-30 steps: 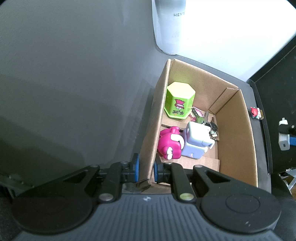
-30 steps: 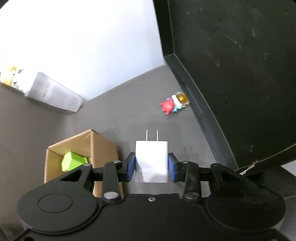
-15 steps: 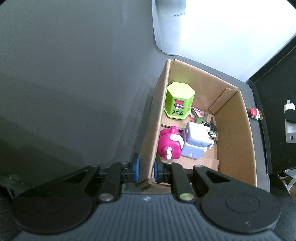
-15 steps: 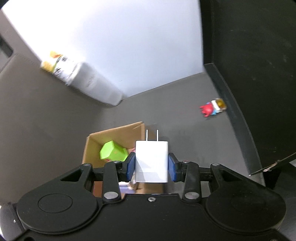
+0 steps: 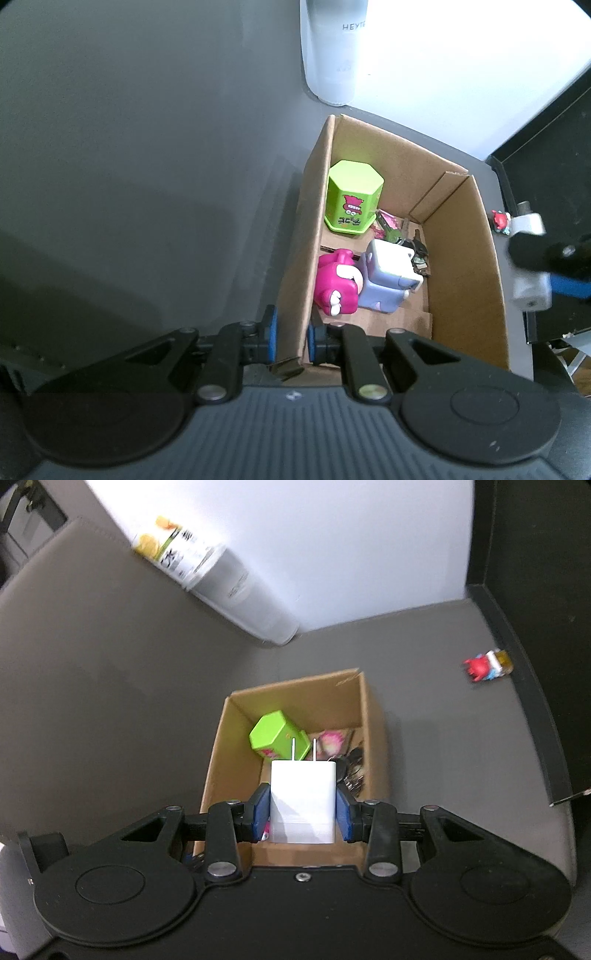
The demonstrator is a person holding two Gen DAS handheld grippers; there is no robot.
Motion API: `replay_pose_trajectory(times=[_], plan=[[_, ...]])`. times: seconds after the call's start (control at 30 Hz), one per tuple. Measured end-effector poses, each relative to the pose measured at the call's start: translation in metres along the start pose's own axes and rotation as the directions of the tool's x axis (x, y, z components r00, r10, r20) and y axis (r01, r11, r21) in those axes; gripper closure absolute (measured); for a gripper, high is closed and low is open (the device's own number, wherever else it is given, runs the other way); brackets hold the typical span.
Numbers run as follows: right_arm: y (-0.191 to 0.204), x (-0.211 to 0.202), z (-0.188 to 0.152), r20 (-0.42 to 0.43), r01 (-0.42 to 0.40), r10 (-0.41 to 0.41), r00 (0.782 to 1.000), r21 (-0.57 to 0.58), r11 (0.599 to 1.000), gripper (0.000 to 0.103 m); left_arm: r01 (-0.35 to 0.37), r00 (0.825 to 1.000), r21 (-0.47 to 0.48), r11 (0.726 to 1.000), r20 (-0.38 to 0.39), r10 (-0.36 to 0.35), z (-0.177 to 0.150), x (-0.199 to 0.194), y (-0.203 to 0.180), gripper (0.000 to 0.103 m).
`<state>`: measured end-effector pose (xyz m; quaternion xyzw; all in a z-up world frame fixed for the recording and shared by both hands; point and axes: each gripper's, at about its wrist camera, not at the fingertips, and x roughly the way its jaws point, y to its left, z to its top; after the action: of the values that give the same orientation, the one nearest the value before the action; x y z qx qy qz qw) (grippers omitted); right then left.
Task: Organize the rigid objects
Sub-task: 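Carry the white charger with the right gripper over the box, then lower the charger into the box and open the right gripper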
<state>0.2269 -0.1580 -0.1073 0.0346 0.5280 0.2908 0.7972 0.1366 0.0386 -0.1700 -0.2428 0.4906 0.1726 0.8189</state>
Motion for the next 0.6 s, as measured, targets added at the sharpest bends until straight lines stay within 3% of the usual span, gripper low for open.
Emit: replay_pose_trajectory(times=[0.2,0.6], plan=[[0.016,0.017,-0.009,-0.044,-0.018,0.016,0.999,-0.037,0.999,0.066,-0.001,1.0,0.001,1.0,-0.001,0.001,0.0,0.0,0.0,0.089],[0.011,0.05,-0.02,-0.159,-0.032,0.036,0.987,0.029,0.999,0.066,-0.004,1.0,0.003,1.0,0.0,0.004,-0.001,-0.001,-0.001,0.089]])
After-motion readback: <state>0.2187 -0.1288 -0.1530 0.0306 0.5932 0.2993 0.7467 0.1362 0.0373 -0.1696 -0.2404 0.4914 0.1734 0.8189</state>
